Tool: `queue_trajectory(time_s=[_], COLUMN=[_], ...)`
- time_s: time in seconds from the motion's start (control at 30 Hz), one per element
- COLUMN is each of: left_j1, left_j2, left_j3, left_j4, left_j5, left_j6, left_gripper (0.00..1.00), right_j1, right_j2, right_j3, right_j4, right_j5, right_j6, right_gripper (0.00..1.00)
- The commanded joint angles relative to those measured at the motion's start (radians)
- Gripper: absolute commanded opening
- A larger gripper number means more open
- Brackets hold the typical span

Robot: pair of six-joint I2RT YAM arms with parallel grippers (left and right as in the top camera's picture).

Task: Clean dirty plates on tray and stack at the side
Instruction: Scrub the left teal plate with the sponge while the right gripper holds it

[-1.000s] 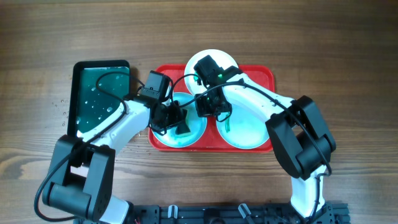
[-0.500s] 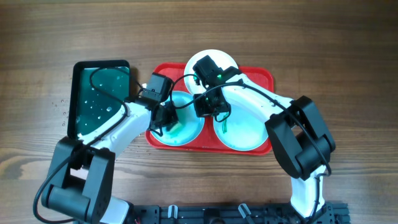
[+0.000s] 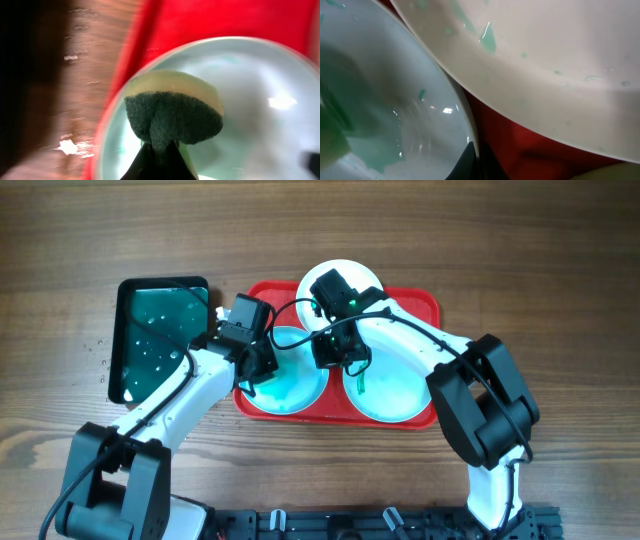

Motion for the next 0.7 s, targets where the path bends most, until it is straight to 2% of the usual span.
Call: queue_trajectory(time_s=[0.0, 0.23, 0.43, 0.67], left_j1=[0.005, 0.018, 0.047, 0.063], left_j2=[0.014, 0.143, 0.155, 0.093], left_j3=[0.005, 0.005, 0.005, 0.007], left_j4=[0.071, 0.147, 0.112, 0.013], left_j5=[0.225, 0.211, -0.103, -0.297], left_j6=[-0.002, -0.029, -0.021, -0.018], left_gripper=[0.04, 0.04, 0.04, 0.04], right_j1=[0.002, 0.002, 0.002, 0.002], right_j2=[0.012, 0.012, 0.012, 0.012], right_j3=[-0.01, -0.01, -0.01, -0.01], right_j4=[-0.002, -0.002, -0.005, -0.006], right_j5=[0.011, 0.011, 0.011, 0.018], right_j6=[0.015, 0.014, 0.014, 0.014], right_gripper=[0.04, 0.04, 0.05, 0.04])
